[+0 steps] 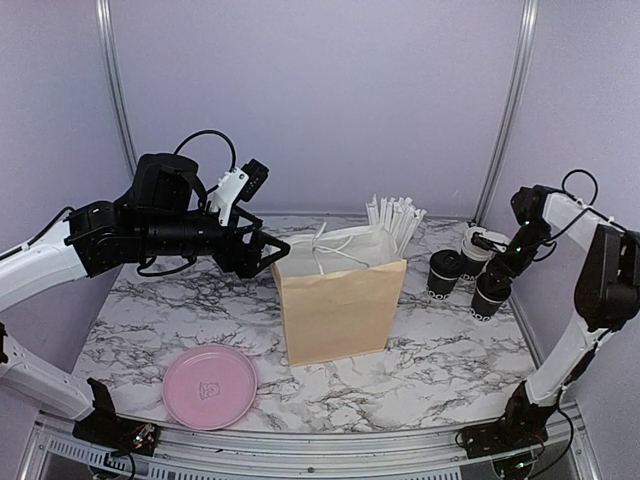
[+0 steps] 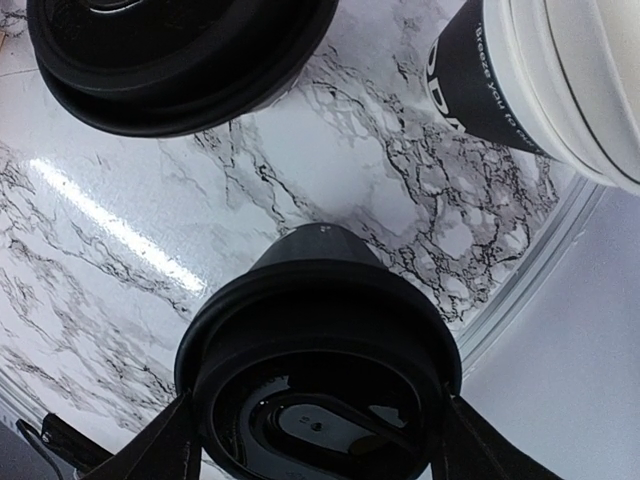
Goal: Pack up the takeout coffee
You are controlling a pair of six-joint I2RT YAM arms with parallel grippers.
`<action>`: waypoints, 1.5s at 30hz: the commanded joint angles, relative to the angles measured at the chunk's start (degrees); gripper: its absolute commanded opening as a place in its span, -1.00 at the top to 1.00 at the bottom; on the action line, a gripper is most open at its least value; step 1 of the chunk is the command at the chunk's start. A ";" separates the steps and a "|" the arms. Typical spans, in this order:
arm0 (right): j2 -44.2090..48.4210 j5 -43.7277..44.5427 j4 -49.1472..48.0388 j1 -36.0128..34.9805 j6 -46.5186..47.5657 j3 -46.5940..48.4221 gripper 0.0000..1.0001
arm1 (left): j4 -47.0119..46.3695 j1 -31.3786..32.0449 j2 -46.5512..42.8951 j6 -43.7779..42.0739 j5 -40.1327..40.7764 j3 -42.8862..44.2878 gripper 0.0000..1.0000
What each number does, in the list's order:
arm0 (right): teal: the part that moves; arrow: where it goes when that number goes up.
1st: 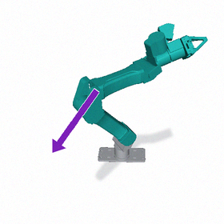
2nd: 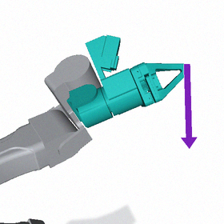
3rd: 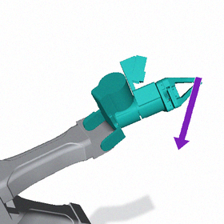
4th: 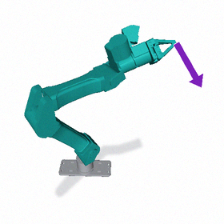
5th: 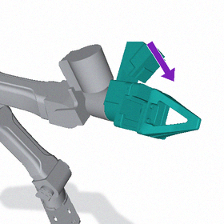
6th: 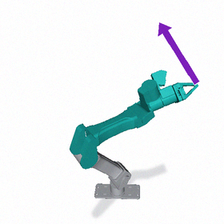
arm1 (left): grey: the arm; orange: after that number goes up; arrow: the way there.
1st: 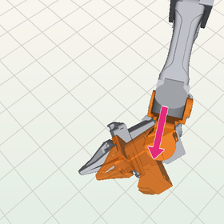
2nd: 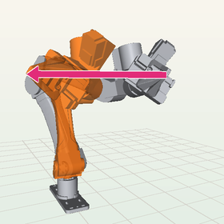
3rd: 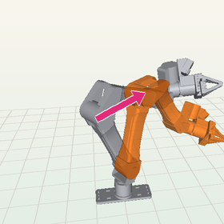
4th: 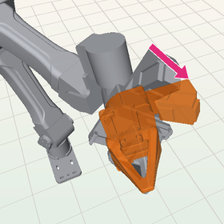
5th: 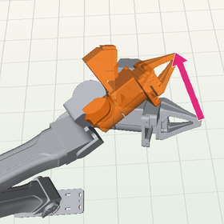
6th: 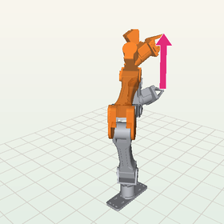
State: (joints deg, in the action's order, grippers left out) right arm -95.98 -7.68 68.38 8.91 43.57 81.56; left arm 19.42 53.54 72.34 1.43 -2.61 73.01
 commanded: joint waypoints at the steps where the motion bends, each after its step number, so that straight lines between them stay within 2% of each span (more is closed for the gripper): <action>1: 1.27 0.39 0.36 -0.03 0.03 -0.52 -0.15 | 0.55 0.23 -1.00 -3.24 2.29 2.52 -0.79; 5: 4.49 -1.29 2.89 -0.03 -0.32 2.33 -0.10 | 2.50 0.16 -1.04 -5.29 2.27 5.28 -0.83; 9: 8.09 -7.01 6.78 -0.03 -0.62 6.41 -0.10 | 3.73 0.03 1.07 -7.99 2.31 8.55 -0.88; 13: 10.58 -12.49 10.21 -0.33 -1.08 9.35 -0.07 | 6.55 -0.42 5.74 -9.36 0.36 13.93 -0.88; 22: 16.66 -20.58 10.20 -3.83 0.18 16.17 -0.04 | 11.50 -2.81 15.11 -10.49 -6.10 21.80 -0.85; 29: 14.54 -29.92 10.11 -11.82 0.13 26.83 -0.01 | 12.73 -4.04 19.29 -10.19 -9.17 25.73 -0.89; 35: 12.41 -29.66 9.34 -14.54 0.52 29.26 0.00 | 16.06 -5.64 23.55 -10.58 -13.66 29.52 -0.89; 40: 12.48 -30.01 7.03 -18.38 0.68 30.22 0.00 | 20.78 -6.96 28.07 -10.71 -17.02 33.50 -0.80; 45: 12.28 -30.08 5.36 -22.73 0.20 30.42 0.00 | 22.52 -8.15 30.01 -10.92 -18.88 34.39 -0.53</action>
State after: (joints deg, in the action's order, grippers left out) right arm -84.12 -36.18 76.27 -10.90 43.57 109.58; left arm 37.82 46.44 101.23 -8.71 -18.37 105.43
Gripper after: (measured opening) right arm 0.699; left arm 0.816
